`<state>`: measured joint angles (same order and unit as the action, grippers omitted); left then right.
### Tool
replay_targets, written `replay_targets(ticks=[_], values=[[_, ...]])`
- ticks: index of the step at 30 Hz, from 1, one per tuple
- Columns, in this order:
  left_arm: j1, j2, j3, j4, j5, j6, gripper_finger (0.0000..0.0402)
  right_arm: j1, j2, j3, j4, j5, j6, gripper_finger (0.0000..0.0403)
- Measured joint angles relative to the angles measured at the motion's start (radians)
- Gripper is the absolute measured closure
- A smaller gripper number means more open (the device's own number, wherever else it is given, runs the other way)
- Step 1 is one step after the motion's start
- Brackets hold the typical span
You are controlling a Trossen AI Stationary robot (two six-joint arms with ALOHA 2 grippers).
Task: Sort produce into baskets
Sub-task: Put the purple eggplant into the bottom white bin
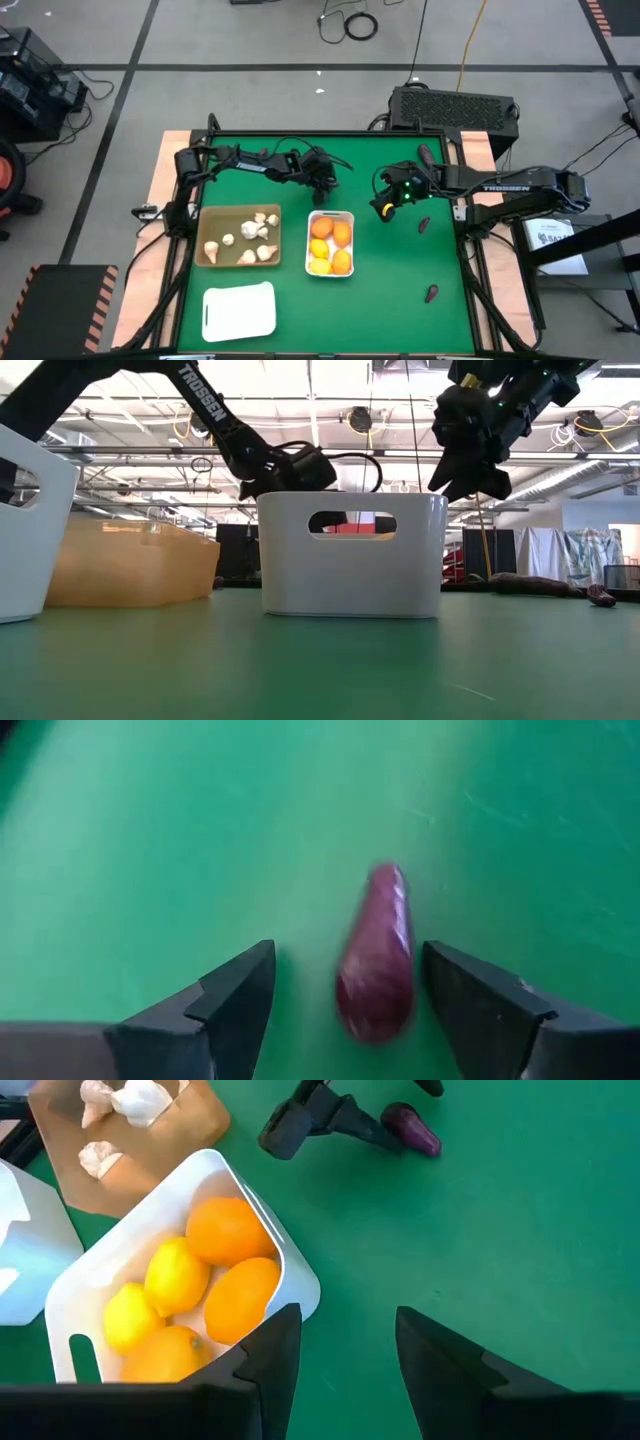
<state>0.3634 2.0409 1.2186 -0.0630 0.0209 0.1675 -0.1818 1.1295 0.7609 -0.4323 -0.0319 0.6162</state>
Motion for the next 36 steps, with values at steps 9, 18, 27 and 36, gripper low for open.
replay_targets(ticks=[9, 18, 27, 36], values=[[0.0, 0.002, -0.001, 0.027, 0.008, -0.002, 0.0144, 0.0, 0.0, 0.0, -0.005, 0.0, -0.011, 0.0248], [-0.001, 0.0, 0.001, -0.037, 0.035, -0.022, 0.0179, 0.0, 0.0, 0.0, -0.005, 0.0, -0.018, 0.0248], [-0.002, -0.01, 0.001, -0.063, 0.053, -0.14, 0.0272, 0.0, 0.0, 0.0, -0.006, 0.0, 0.0, 0.0248], [-0.005, -0.14, -0.002, -0.217, 0.08, -0.189, 0.0307, 0.0, 0.001, 0.0, -0.006, 0.0, -0.016, 0.0248]])
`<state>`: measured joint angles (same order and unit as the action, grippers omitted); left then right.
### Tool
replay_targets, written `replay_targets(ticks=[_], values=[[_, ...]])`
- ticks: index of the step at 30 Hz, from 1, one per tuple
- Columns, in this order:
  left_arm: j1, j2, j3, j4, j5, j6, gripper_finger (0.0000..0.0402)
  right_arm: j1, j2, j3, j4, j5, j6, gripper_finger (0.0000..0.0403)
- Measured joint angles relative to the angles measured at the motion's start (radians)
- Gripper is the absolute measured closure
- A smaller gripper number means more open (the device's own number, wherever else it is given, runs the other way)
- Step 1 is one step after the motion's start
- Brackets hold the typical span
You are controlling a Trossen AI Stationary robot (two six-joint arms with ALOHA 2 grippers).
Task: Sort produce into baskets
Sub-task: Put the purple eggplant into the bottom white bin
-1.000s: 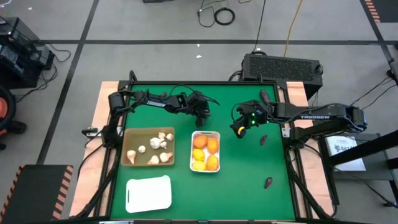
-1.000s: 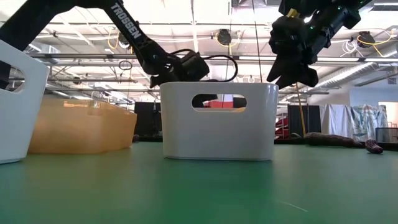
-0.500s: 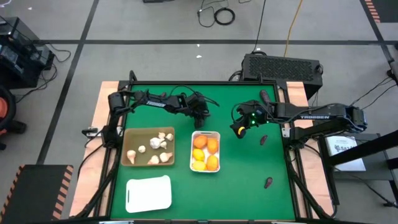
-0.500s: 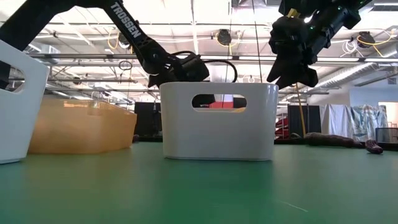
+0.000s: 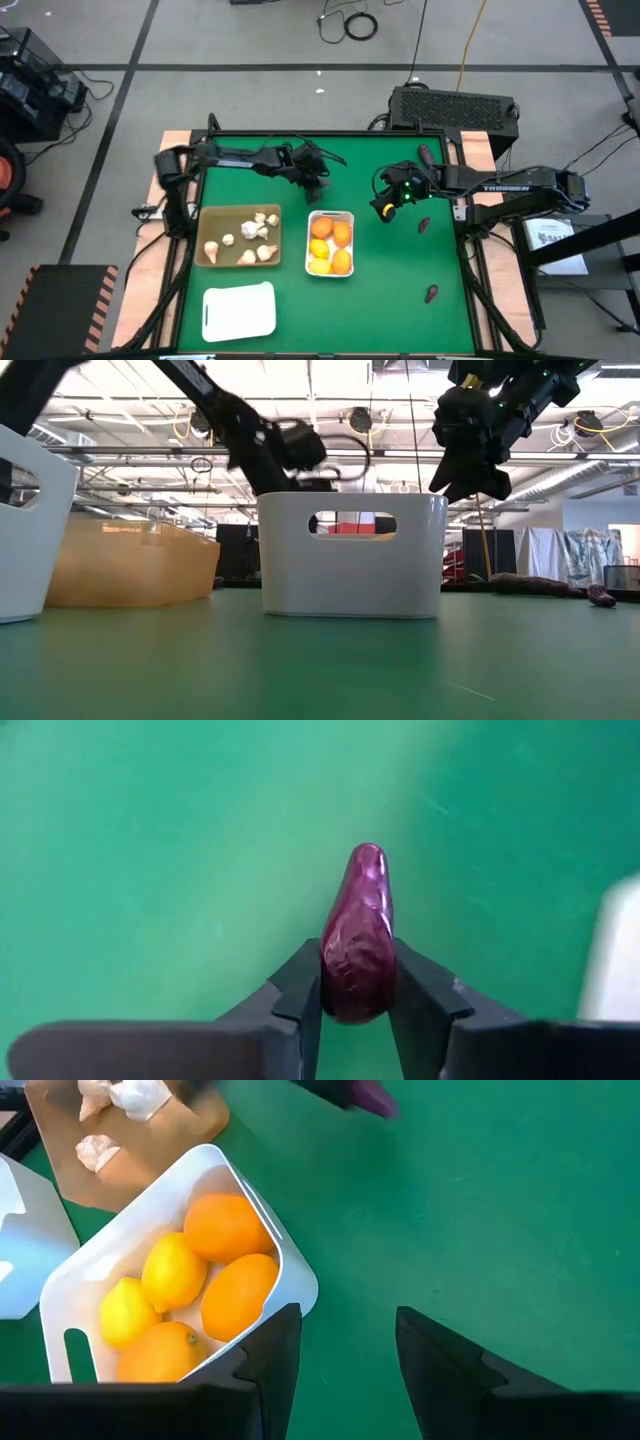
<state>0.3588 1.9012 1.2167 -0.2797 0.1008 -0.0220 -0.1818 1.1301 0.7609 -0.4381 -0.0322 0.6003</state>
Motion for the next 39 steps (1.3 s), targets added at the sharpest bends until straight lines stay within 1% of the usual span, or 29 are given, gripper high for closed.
replay_targets(ticks=[3, 7, 9, 10, 12, 14, 16, 20, 24, 28, 31, 33, 36, 37, 39], values=[[0.0, -0.116, 0.0, -0.173, 0.079, -0.001, 0.0298, 0.0, 0.0, 0.0, 0.0, 0.0, -0.002, 0.0248], [-0.017, -0.271, 0.002, -0.449, 0.294, 0.001, 0.0296, 0.0, 0.0, 0.0, 0.004, 0.003, -0.003, 0.0248], [-0.04, -0.338, 0.002, -0.561, 0.376, 0.0, 0.0296, 0.0, 0.0, 0.0, 0.011, 0.006, -0.017, 0.0248], [-0.057, -0.37, 0.002, -0.619, 0.401, 0.0, 0.0296, 0.0, 0.0, 0.0, 0.015, 0.008, -0.024, 0.0248], [-0.108, -0.422, 0.002, -0.715, 0.42, -0.004, 0.0295, 0.0, 0.0, 0.0, 0.032, 0.024, -0.045, 0.0248], [-0.17, -0.461, 0.001, -0.8, 0.419, -0.033, 0.0295, 0.0, 0.0, 0.0, 0.056, 0.049, -0.064, 0.0248], [-0.239, -0.488, 0.0, -0.839, 0.419, -0.099, 0.0295, 0.0, 0.0, 0.0, 0.098, 0.062, -0.076, 0.0248], [-0.394, -0.515, 0.0, -0.819, 0.415, -0.319, 0.0295, 0.0, 0.0, 0.0, 0.216, 0.064, -0.16, 0.0248], [-0.569, -0.513, 0.0, -0.815, 0.37, -0.551, 0.0295, 0.0, 0.0, 0.0, 0.32, 0.063, -0.283, 0.0248], [-0.725, -0.506, 0.0, -0.795, 0.321, -0.758, 0.0295, 0.0, 0.0, 0.0, 0.351, 0.063, -0.409, 0.0248], [-0.821, -0.508, 0.0, -0.76, 0.306, -0.887, 0.0295, 0.0, 0.0, 0.0, 0.357, 0.063, -0.458, 0.0248], [-0.879, -0.507, 0.0, -0.729, 0.274, -0.941, 0.0295, 0.0, 0.0, 0.0, 0.356, 0.063, -0.462, 0.0248], [-0.959, -0.507, 0.0, -0.72, 0.145, -0.966, 0.0295, 0.0, 0.0, 0.0, 0.361, 0.062, -0.41, 0.0248], [-0.981, -0.507, 0.0, -0.721, 0.101, -0.965, 0.0294, 0.0, 0.0, 0.0, 0.36, 0.062, -0.355, 0.0248], [-1.018, -0.507, 0.0, -0.727, 0.037, -0.946, 0.0294, 0.001, 0.0, 0.0, 0.354, 0.047, -0.179, 0.0248]])
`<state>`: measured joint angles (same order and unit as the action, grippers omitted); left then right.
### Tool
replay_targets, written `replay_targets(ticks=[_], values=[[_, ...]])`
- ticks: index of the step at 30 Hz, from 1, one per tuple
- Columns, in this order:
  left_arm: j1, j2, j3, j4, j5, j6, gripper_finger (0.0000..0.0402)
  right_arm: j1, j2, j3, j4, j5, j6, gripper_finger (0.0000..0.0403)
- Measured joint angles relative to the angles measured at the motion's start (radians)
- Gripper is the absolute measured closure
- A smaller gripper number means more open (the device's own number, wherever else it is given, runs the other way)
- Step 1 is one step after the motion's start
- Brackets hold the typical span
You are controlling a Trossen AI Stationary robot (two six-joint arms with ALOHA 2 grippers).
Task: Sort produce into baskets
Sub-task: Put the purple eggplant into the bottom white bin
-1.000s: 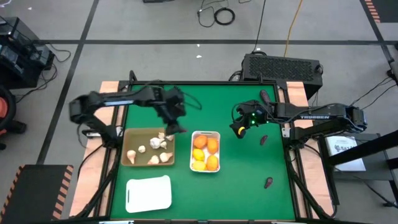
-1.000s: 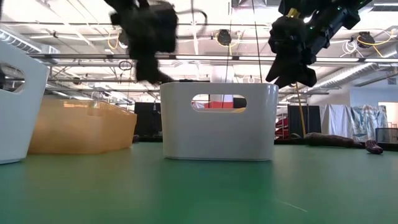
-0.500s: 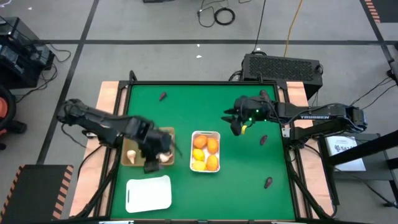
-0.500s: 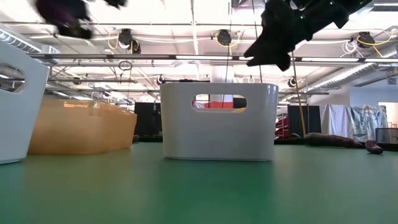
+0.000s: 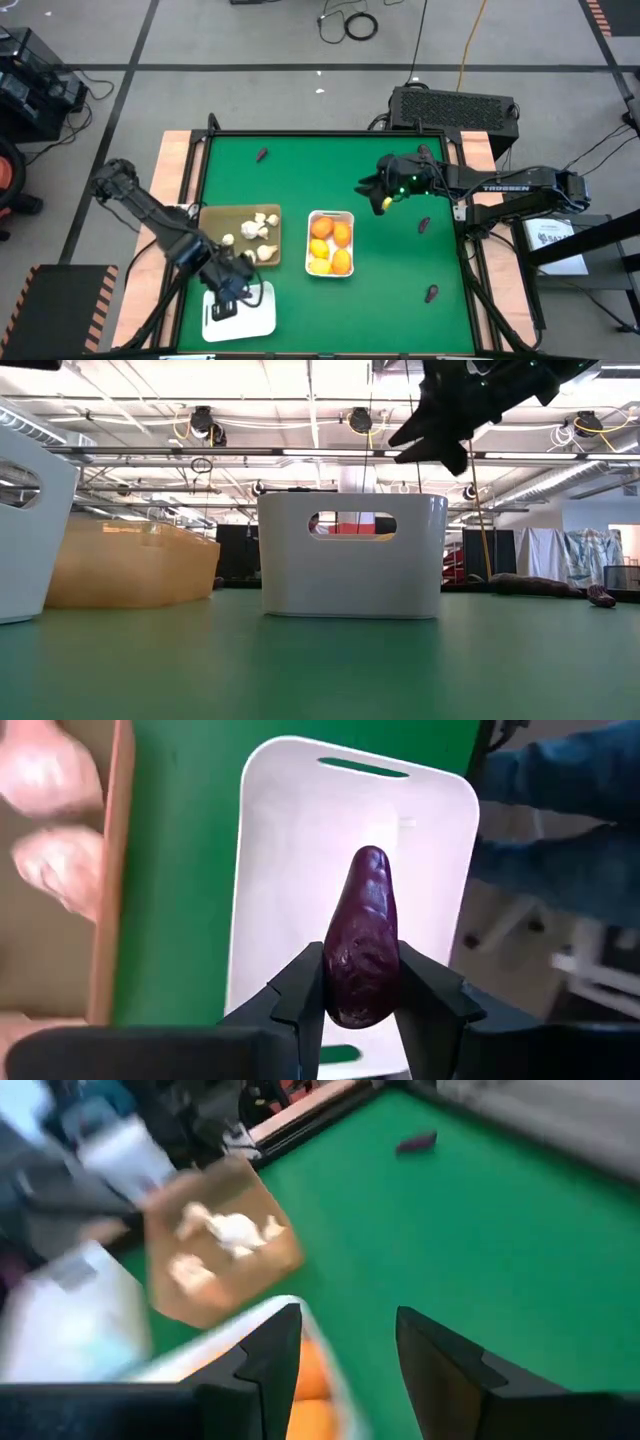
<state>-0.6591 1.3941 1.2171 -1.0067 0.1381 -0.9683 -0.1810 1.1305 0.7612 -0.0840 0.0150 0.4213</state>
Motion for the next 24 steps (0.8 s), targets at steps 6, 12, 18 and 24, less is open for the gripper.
replay_targets(ticks=[6, 12, 18, 24], values=[[-0.072, 0.004, 0.0, -0.003, -0.089, 0.065, 0.0294, 0.101, -0.009, 0.0, 0.0, -0.015, 0.304, 0.0248], [-0.127, 0.06, 0.0, 0.004, -0.161, 0.088, 0.0281, 0.264, -0.013, 0.0, 0.001, 0.111, 0.465, 0.0248], [-0.142, 0.141, 0.0, 0.007, -0.173, 0.085, 0.0217, 0.352, -0.013, 0.0, 0.0, 0.195, 0.506, 0.0248], [-0.098, 0.172, 0.001, 0.029, -0.059, 0.038, 0.0167, 0.36, -0.015, 0.004, -0.072, 0.126, 0.523, 0.0248]])
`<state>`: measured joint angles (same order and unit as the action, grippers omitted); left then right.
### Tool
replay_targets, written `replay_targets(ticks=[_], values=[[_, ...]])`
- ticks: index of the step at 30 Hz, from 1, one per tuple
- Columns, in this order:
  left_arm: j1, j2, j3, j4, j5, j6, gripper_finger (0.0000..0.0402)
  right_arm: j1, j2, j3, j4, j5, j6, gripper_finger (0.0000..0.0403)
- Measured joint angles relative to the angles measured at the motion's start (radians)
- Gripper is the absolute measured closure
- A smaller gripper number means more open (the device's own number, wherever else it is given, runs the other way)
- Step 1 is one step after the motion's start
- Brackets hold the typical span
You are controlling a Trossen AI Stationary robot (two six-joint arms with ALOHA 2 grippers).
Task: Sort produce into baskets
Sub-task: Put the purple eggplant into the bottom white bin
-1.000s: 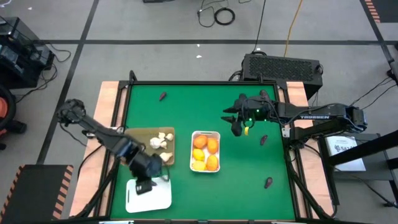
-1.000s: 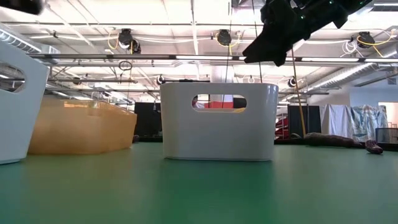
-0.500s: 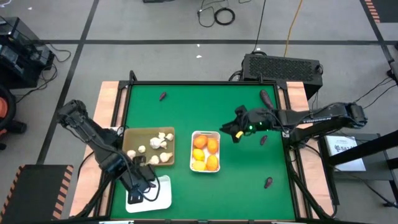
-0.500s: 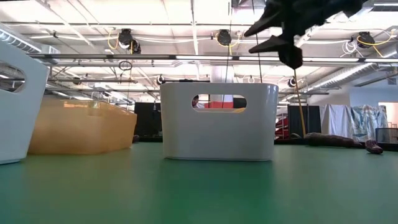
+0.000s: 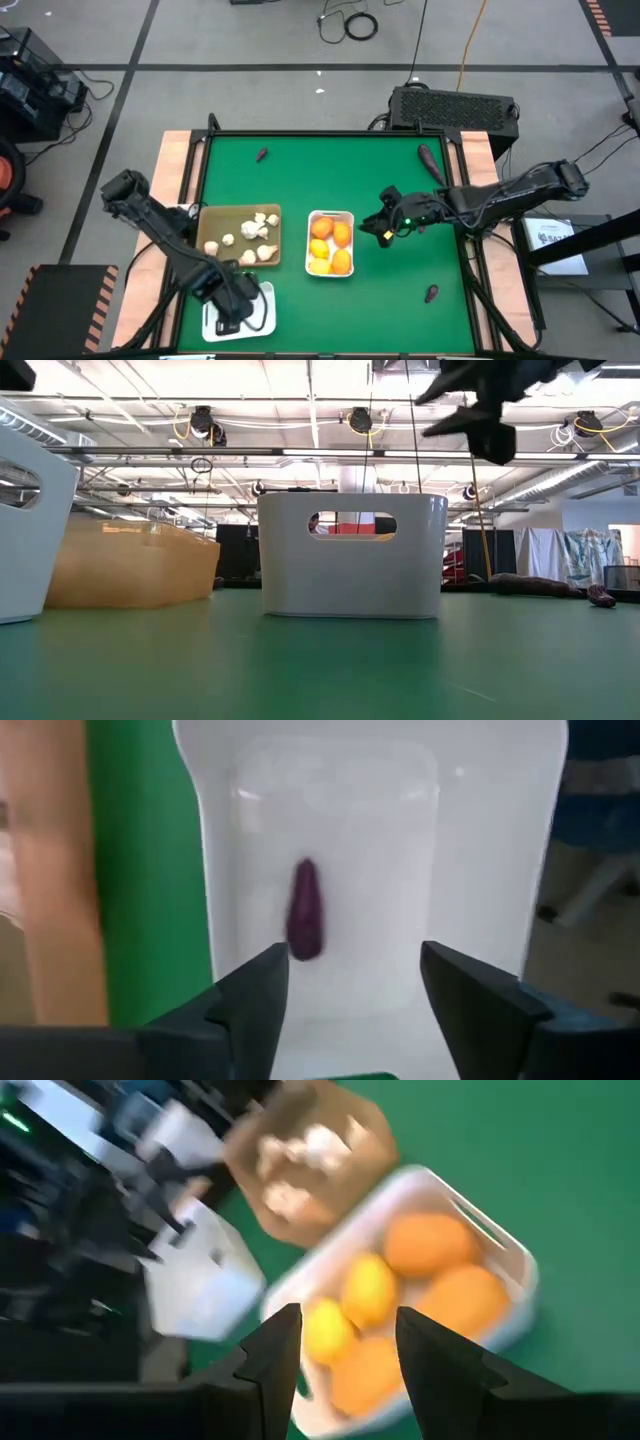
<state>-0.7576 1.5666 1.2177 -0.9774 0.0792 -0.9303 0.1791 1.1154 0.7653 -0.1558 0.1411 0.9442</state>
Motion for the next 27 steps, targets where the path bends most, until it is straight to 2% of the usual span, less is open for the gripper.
replay_targets(ticks=[3, 8, 11, 14, 16, 18, 20, 27], values=[[0.059, -0.004, 0.021, -0.013, 0.051, -0.006, 0.016, 0.0, 0.0, 0.048, -0.161, -0.007, -0.003, 0.0248], [0.165, -0.012, 0.12, -0.008, 0.021, 0.02, 0.0162, -0.007, -0.001, 0.17, -0.528, 0.038, -0.014, 0.0248], [0.215, -0.012, 0.188, 0.018, -0.088, 0.049, 0.0162, -0.03, -0.001, 0.248, -0.771, 0.078, 0.061, 0.0248], [0.248, -0.012, 0.231, 0.078, -0.246, 0.056, 0.0162, -0.069, -0.001, 0.286, -1.003, 0.113, 0.141, 0.0248], [0.263, -0.012, 0.249, 0.127, -0.356, 0.056, 0.0162, -0.106, -0.002, 0.281, -1.102, 0.141, 0.134, 0.0248], [0.281, -0.012, 0.254, 0.189, -0.436, 0.057, 0.0162, -0.145, -0.002, 0.249, -1.154, 0.148, 0.123, 0.0248], [0.303, -0.012, 0.254, 0.234, -0.469, 0.057, 0.0162, -0.175, -0.001, 0.206, -1.156, 0.128, 0.116, 0.0247], [0.371, -0.012, 0.254, 0.297, -0.424, 0.142, 0.0162, -0.225, -0.001, 0.026, -1.09, 0.001, 0.092, 0.0211]])
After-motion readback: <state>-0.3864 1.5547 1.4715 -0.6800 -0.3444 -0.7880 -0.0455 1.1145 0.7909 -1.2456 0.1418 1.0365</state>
